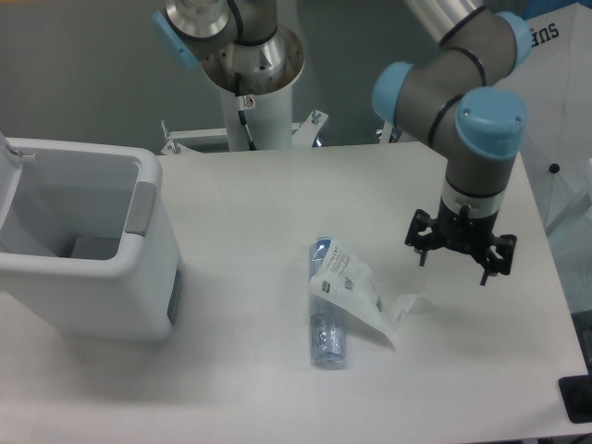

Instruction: Open the trash can

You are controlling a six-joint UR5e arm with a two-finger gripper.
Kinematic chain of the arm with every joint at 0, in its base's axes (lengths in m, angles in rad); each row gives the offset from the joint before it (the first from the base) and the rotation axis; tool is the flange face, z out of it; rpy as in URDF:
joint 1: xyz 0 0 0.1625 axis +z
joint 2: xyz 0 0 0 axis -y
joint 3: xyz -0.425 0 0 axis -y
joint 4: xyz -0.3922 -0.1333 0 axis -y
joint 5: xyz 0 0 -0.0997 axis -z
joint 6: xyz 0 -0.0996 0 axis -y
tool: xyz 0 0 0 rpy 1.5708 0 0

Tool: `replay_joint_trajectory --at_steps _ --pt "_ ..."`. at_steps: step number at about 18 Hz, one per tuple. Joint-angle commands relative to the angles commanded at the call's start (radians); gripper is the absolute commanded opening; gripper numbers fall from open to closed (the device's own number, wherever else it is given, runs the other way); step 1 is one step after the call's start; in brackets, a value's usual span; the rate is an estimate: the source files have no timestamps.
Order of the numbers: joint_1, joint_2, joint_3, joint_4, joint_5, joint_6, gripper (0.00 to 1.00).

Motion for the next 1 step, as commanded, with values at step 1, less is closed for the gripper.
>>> replay_joint_trajectory --at_steps 1 --pt "0.000 0.000 0.000 0.000 0.003 0.000 1.00"
